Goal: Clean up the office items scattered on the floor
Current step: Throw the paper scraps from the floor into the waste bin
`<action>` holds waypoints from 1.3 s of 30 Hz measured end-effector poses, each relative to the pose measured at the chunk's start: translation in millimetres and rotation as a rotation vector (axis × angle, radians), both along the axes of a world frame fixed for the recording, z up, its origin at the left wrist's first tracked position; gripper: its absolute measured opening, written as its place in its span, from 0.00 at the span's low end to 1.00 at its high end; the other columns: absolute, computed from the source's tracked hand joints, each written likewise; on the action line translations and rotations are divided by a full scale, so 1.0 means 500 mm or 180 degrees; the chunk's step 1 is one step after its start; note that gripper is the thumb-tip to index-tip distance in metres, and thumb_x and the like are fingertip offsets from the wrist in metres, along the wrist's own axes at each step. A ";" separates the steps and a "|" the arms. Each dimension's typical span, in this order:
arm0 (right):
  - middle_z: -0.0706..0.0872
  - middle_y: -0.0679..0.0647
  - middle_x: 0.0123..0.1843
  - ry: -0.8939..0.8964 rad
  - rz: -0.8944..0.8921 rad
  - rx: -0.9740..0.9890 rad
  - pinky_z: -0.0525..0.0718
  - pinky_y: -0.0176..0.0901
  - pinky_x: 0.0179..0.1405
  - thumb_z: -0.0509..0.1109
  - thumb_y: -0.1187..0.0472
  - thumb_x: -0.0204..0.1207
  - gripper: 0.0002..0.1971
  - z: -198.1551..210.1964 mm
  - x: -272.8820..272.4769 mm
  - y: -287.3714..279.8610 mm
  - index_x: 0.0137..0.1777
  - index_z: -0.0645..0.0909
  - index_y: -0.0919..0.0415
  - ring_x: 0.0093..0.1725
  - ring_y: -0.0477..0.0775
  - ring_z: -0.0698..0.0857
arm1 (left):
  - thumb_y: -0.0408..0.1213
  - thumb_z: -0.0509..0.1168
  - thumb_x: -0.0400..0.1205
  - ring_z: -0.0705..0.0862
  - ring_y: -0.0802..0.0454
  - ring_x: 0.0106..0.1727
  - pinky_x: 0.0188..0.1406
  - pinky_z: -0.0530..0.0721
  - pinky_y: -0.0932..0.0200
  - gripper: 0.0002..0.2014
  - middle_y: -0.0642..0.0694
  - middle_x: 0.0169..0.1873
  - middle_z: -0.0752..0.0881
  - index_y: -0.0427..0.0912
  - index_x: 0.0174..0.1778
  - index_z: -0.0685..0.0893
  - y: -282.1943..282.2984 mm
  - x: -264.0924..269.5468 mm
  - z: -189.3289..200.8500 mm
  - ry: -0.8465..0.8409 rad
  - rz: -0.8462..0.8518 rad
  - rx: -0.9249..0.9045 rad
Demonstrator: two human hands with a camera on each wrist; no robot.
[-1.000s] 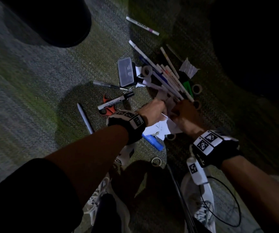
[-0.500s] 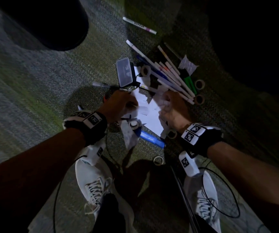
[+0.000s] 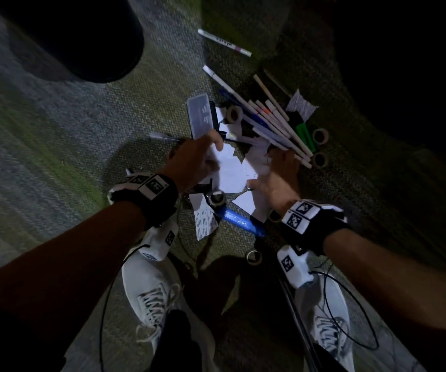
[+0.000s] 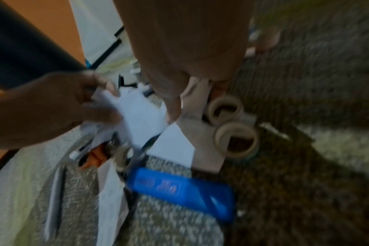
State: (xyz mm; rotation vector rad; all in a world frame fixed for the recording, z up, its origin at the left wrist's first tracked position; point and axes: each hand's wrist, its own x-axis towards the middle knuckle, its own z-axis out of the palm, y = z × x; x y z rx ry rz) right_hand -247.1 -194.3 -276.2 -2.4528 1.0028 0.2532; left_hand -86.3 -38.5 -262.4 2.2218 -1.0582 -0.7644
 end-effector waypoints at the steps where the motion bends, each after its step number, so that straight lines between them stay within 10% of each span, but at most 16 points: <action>1: 0.78 0.70 0.60 -0.0039 -0.0007 0.0006 0.74 0.61 0.60 0.81 0.36 0.55 0.44 0.010 0.004 0.008 0.62 0.76 0.70 0.60 0.70 0.77 | 0.31 0.74 0.72 0.81 0.43 0.32 0.31 0.78 0.54 0.19 0.49 0.28 0.79 0.45 0.55 0.75 -0.004 -0.003 -0.002 0.0009 0.0052 0.0052; 4: 0.81 0.72 0.50 -0.0082 0.0135 -0.0002 0.81 0.64 0.51 0.87 0.57 0.54 0.27 0.005 0.020 -0.005 0.49 0.81 0.70 0.51 0.74 0.82 | 0.32 0.74 0.74 0.81 0.47 0.28 0.27 0.74 0.57 0.21 0.49 0.25 0.78 0.50 0.57 0.73 -0.012 -0.002 -0.003 0.0034 0.0220 0.0185; 7: 0.83 0.68 0.49 0.0246 0.0527 0.0306 0.80 0.60 0.52 0.74 0.57 0.63 0.10 0.001 0.033 -0.015 0.39 0.82 0.64 0.53 0.72 0.83 | 0.28 0.73 0.73 0.81 0.43 0.28 0.27 0.76 0.52 0.25 0.43 0.25 0.78 0.50 0.62 0.73 -0.024 0.000 0.005 0.0157 0.0299 0.0168; 12: 0.74 0.56 0.37 0.0434 0.0573 0.1226 0.81 0.47 0.47 0.65 0.49 0.70 0.06 0.038 0.047 -0.024 0.35 0.80 0.45 0.47 0.57 0.78 | 0.29 0.74 0.73 0.81 0.49 0.28 0.29 0.80 0.50 0.23 0.42 0.30 0.82 0.47 0.63 0.78 -0.023 0.016 0.033 0.0026 0.0230 0.0123; 16: 0.77 0.52 0.29 -0.0032 -0.0117 0.1389 0.69 0.27 0.25 0.81 0.65 0.65 0.08 0.095 0.091 -0.062 0.32 0.83 0.61 0.34 0.48 0.76 | 0.31 0.75 0.74 0.83 0.48 0.39 0.35 0.72 0.57 0.17 0.41 0.38 0.86 0.39 0.58 0.83 -0.016 0.045 0.102 0.0081 0.0404 -0.0184; 21: 0.89 0.53 0.37 -0.0780 -0.0562 0.1745 0.85 0.37 0.37 0.86 0.59 0.63 0.12 0.224 0.180 -0.075 0.42 0.88 0.62 0.36 0.44 0.84 | 0.32 0.75 0.76 0.79 0.56 0.36 0.38 0.77 0.57 0.09 0.45 0.37 0.86 0.42 0.50 0.84 0.019 0.113 0.256 0.0047 0.0799 -0.0787; 29: 0.90 0.57 0.36 -0.1883 0.0001 0.2015 0.81 0.38 0.33 0.83 0.58 0.66 0.09 0.502 0.469 0.001 0.38 0.87 0.60 0.32 0.46 0.84 | 0.37 0.71 0.81 0.88 0.52 0.47 0.40 0.85 0.51 0.07 0.51 0.45 0.89 0.47 0.54 0.84 0.129 0.311 0.542 -0.0885 0.1799 -0.1490; 34: 0.83 0.55 0.36 -0.2347 0.0213 0.1919 0.77 0.45 0.38 0.80 0.59 0.71 0.10 0.599 0.689 0.093 0.37 0.82 0.61 0.37 0.50 0.79 | 0.36 0.67 0.80 0.79 0.61 0.40 0.37 0.76 0.58 0.04 0.61 0.39 0.81 0.46 0.49 0.79 0.156 0.451 0.583 -0.1313 0.2560 -0.1586; 39: 0.87 0.54 0.55 -0.2116 0.0385 0.1762 0.83 0.46 0.56 0.81 0.53 0.69 0.21 0.614 0.797 0.138 0.59 0.83 0.62 0.55 0.53 0.85 | 0.43 0.69 0.81 0.82 0.50 0.61 0.64 0.83 0.44 0.25 0.50 0.62 0.82 0.47 0.72 0.71 0.108 0.514 0.575 -0.0577 0.2753 -0.1148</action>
